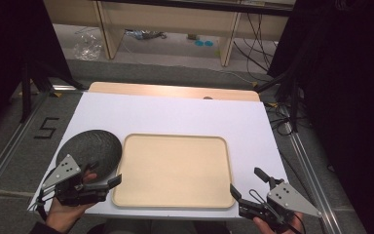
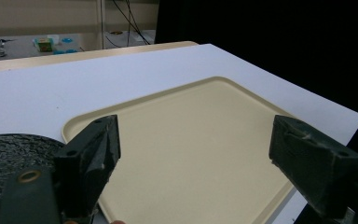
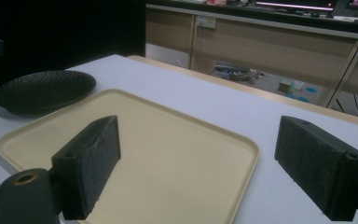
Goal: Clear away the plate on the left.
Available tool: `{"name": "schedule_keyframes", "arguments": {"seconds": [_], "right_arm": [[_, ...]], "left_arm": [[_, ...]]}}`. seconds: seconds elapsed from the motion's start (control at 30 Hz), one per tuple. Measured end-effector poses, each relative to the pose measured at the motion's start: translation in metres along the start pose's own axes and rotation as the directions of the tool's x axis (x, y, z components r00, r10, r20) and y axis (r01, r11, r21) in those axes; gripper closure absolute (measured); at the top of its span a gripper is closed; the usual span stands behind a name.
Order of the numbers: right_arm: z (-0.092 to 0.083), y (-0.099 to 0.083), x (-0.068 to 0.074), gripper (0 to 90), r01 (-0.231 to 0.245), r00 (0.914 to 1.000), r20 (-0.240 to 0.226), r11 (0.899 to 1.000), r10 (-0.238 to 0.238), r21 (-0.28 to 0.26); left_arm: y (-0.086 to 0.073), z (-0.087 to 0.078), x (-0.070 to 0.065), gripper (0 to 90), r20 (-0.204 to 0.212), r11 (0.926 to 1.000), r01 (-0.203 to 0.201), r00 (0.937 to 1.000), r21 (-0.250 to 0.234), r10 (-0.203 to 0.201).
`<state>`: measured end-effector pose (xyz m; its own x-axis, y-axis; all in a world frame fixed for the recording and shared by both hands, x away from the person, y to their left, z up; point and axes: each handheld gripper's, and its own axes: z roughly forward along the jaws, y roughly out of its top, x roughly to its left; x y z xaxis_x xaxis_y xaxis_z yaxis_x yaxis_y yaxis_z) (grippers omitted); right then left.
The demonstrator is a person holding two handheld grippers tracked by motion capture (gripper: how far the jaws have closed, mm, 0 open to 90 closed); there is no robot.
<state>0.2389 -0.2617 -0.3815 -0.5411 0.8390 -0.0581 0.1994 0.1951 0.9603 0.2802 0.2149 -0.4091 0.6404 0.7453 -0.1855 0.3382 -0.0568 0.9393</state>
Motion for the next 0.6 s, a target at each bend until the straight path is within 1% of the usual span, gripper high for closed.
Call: {"name": "schedule_keyframes", "arguments": {"seconds": [0.07,0.17,0.3,0.33,0.37,0.43,0.47,0.57,0.6], "right_arm": [[-0.0001,-0.0001,0.0001,15.3,0.000,1.0000,0.002,1.000,0.000,0.008],[0.0003,-0.0002,-0.0001,15.3,0.001,1.0000,0.002,1.000,-0.001,0.008],[0.0021,-0.0014,-0.0002,15.3,-0.001,1.0000,-0.006,1.000,0.001,-0.006],[0.0013,-0.0012,-0.0004,15.4,0.003,1.0000,-0.001,1.000,-0.003,0.004],[0.0012,-0.0014,0.0003,15.3,-0.009,1.0000,-0.002,1.000,0.010,0.009],[0.0007,-0.0014,-0.0001,15.3,-0.008,1.0000,-0.003,1.000,0.008,0.016],[0.0010,-0.0017,-0.0014,15.3,0.003,1.0000,-0.006,1.000,-0.003,0.019],[0.0019,-0.0023,-0.0021,15.4,0.000,0.9999,-0.013,1.000,0.000,0.008],[0.0025,-0.0028,-0.0024,15.3,-0.003,0.9999,-0.010,1.000,0.003,0.000]], "left_arm": [[0.0001,-0.0002,0.0004,16.4,-0.001,1.0000,-0.001,1.0000,0.002,0.001],[0.0005,-0.0004,0.0013,16.4,-0.001,0.9999,0.016,0.9999,-0.003,-0.016],[0.0007,-0.0005,0.0029,16.3,-0.008,0.9998,0.020,0.9998,-0.004,-0.020],[0.0008,-0.0003,0.0030,16.4,-0.010,0.9997,0.024,0.9997,-0.004,-0.024],[0.0009,-0.0001,0.0034,16.3,-0.011,0.9998,0.022,0.9997,-0.002,-0.022],[0.0009,0.0003,0.0038,16.4,-0.012,0.9998,0.020,0.9997,-0.001,-0.020],[0.0008,0.0014,0.0041,16.4,-0.018,0.9996,0.028,0.9995,0.001,-0.028],[0.0007,0.0027,0.0052,16.5,-0.027,0.9996,0.028,0.9993,0.008,-0.028],[0.0006,0.0031,0.0064,16.4,-0.039,0.9993,0.035,0.9986,0.012,-0.034]]}}
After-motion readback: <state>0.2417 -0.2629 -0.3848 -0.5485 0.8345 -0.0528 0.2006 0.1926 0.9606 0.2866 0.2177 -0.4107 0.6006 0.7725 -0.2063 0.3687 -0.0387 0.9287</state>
